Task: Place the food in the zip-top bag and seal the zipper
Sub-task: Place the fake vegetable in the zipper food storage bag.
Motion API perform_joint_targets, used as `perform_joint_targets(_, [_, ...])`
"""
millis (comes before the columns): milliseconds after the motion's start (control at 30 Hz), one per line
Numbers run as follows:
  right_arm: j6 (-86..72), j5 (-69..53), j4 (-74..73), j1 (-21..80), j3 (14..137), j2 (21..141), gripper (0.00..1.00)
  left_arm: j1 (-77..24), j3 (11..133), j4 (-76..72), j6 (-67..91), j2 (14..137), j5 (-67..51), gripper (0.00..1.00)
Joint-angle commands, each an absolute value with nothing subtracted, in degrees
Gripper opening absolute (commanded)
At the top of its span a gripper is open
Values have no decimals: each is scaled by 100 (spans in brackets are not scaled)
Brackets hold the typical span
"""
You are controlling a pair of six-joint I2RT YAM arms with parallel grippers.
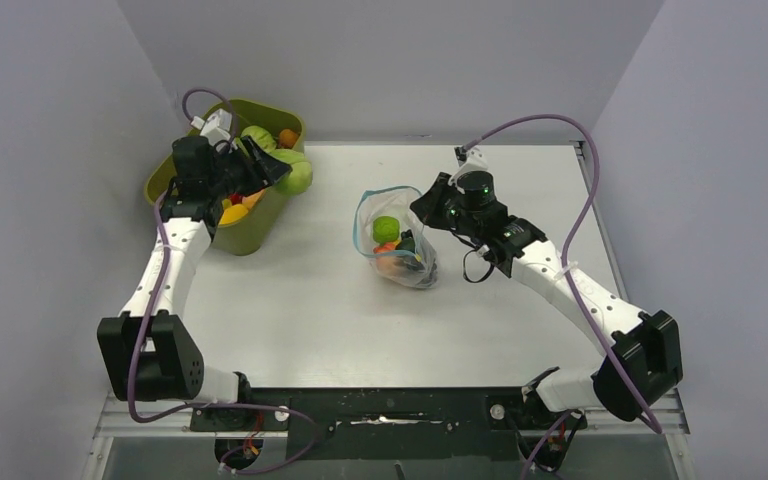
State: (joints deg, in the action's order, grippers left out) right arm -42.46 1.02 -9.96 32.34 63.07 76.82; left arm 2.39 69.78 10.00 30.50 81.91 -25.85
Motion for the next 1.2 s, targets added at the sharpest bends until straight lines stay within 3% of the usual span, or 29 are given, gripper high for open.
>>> perform_joint_targets(0, [-4171,107,-910,3234,6745,7751,1,-9,6971,214,3409,7722,-3379,40])
perform_joint_targets(733, [-4139,-78,-874,3174,6808,7650,2,-1682,6524,-1292,4317,7357,-4479,39])
perform_joint_targets(1167, [-4148,-183,-773,3151,6759,7603,2,-2057,6623,-258,3708,7725,-4023,39])
